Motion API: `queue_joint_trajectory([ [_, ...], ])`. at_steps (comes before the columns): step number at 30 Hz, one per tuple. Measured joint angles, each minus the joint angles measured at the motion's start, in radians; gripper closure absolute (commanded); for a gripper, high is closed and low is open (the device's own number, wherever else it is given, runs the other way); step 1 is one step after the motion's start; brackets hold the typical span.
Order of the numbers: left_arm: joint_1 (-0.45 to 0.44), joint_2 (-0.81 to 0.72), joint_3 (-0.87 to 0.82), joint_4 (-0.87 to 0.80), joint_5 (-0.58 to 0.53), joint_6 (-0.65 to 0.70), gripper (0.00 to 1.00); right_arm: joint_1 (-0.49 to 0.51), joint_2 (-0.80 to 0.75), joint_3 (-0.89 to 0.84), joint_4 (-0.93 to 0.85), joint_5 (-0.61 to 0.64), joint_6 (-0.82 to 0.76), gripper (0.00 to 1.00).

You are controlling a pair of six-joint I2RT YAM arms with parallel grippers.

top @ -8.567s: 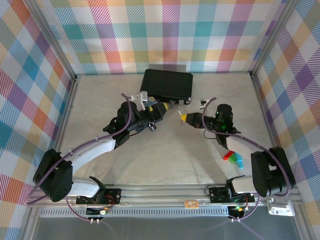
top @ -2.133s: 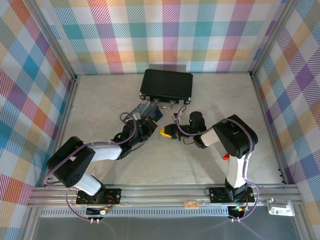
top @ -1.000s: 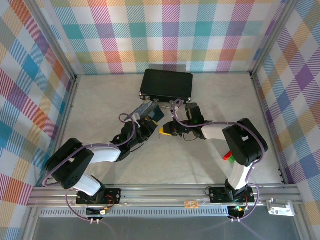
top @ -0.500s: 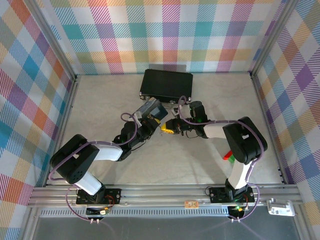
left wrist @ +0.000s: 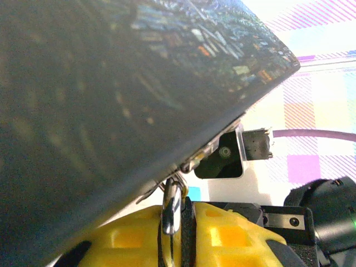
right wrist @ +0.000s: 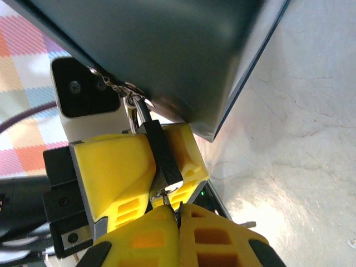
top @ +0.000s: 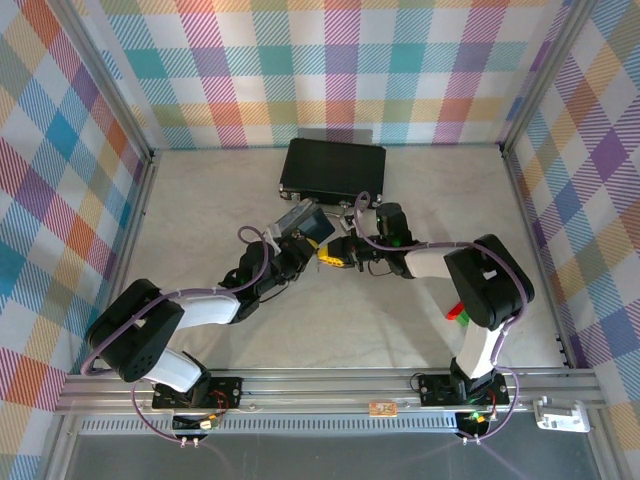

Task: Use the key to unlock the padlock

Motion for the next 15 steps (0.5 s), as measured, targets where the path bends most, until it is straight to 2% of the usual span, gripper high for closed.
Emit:
queue_joint_trajectory([
  [8, -0.001, 0.023, 0.013, -0.017, -0.057, 0.017, 1.00, 0.042, -0.013, -0.041, 0.069, 0.152, 0.147, 1.00],
  [15, -0.004, 0.115, 0.047, 0.086, -0.040, 0.003, 1.00, 0.043, -0.099, -0.060, -0.047, 0.259, 0.107, 1.00],
])
